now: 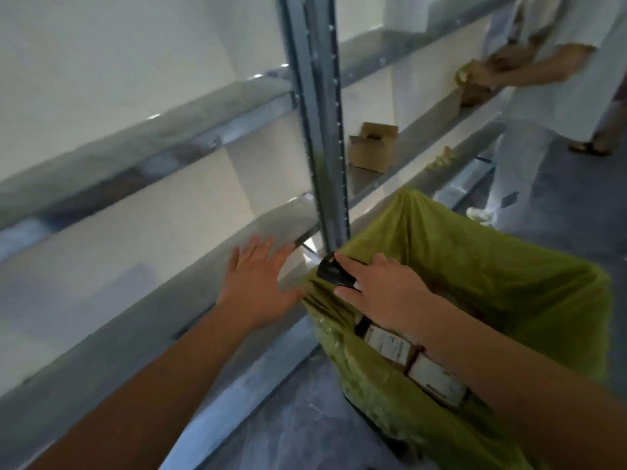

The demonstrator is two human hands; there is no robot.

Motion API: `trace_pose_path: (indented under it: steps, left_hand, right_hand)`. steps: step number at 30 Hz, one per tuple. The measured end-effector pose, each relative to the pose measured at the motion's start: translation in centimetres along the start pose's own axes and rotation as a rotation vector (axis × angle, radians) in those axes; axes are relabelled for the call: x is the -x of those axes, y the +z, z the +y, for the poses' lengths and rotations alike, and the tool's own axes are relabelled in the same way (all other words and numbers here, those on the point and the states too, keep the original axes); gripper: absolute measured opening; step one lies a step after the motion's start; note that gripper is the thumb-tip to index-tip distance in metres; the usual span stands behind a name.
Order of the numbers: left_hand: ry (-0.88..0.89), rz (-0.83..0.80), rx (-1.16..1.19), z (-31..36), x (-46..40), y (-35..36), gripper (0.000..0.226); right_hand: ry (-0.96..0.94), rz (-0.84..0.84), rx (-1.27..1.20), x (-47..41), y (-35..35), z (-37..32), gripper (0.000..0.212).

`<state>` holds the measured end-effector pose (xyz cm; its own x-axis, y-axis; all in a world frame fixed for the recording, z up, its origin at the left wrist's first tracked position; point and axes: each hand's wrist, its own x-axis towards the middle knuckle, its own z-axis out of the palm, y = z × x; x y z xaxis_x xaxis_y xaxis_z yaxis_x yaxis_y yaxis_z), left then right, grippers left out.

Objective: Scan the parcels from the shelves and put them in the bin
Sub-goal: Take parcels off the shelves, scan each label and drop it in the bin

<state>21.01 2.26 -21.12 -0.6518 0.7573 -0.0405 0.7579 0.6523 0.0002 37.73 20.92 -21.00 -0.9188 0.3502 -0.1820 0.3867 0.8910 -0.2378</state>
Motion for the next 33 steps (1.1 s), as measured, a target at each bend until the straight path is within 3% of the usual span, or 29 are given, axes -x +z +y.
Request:
trace_pose_path:
  steps: [5,11,22,33]
  left_hand:
    - [-0.166,0.054,-0.028,-5.4,6.5,-3.8,0.091]
    - [-0.298,0.087,-0.128,-10.1,17.4,-8.6,0.089]
    - [-0.563,0.135,-0.112,-14.8,37.6,-13.4,0.097]
    - [-0.687,0.228,-0.123,-19.4,43.0,-18.0,0.095]
  right_hand:
    - [-0.202,0.125,0.151,-0.2,-2.8,-7.3,0.069]
    - [-0.437,0.145,0.189,3.4,-4.9,-17.1,0.069]
    - [-0.671,0.126,0.138,12.1,-5.6,-31.2,0.068]
    - [-0.833,0.176,0.108,12.3,-7.7,-39.6,0.060]
